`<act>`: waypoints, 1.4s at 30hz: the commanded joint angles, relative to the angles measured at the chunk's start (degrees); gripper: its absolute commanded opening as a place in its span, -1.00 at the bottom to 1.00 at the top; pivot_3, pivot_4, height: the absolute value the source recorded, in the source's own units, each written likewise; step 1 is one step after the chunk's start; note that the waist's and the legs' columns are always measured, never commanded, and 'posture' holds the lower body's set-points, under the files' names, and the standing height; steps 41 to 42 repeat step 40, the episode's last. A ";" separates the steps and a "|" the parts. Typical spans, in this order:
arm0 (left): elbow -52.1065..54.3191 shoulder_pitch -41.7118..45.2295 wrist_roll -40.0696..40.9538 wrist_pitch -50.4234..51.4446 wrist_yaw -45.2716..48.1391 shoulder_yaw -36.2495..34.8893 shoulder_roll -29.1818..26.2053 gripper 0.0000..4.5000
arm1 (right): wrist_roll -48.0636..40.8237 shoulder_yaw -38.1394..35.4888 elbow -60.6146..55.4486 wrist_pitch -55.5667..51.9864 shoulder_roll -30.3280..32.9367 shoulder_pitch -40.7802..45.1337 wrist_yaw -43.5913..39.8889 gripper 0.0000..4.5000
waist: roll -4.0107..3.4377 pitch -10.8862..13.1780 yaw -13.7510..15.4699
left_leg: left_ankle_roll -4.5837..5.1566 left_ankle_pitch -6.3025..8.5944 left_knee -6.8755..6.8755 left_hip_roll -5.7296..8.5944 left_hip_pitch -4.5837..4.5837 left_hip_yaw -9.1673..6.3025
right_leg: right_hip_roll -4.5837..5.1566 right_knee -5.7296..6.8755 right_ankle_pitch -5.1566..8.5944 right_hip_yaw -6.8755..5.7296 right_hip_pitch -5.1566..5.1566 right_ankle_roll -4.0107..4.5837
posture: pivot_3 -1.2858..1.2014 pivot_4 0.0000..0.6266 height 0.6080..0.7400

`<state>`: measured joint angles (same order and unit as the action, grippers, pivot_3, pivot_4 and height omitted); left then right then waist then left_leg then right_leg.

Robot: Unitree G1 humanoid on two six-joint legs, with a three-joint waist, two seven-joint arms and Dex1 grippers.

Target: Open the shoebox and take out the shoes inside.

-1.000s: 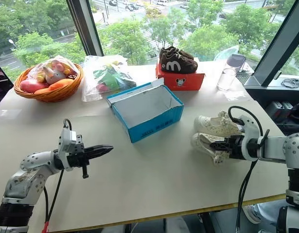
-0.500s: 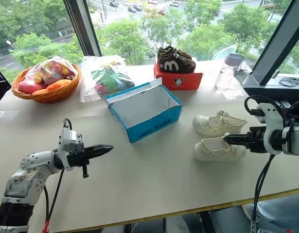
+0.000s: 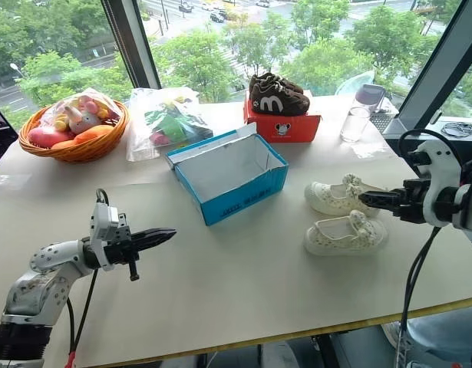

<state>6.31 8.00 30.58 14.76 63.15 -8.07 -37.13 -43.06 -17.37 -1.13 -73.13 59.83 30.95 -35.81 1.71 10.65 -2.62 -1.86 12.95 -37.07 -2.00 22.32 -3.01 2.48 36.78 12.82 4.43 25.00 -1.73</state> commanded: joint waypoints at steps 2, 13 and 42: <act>2.52 -1.07 0.13 -2.18 -3.42 -3.00 1.04 -1.00 | 0.36 -2.09 -8.63 4.50 -3.84 -0.56 2.12 0.55 | 0.00 0.00 0.03 | 0.00 0.00 -0.01 0.00 0.00 0.00 | 0.00 0.01 0.00 0.00 0.00 0.00 | 0.03 -0.52 1.00; 4.28 -9.93 -8.12 -3.63 -44.05 -15.71 20.75 -1.00 | 18.46 0.82 -21.97 32.12 -28.12 -12.96 23.04 0.55 | 0.19 -0.14 0.24 | -0.02 0.00 -0.24 0.08 0.05 0.00 | 0.07 0.01 -0.17 0.11 -0.04 -0.16 | 0.03 -0.52 1.00; -8.11 -8.32 -19.00 -19.18 -59.96 -15.28 26.56 -1.00 | 40.59 12.65 -0.26 67.76 -40.04 -28.90 26.16 0.55 | 1.61 -1.55 0.43 | -0.09 0.05 -0.02 0.05 -1.33 -0.10 | 0.04 -0.84 0.07 0.04 -1.92 0.16 | 0.03 -0.52 1.00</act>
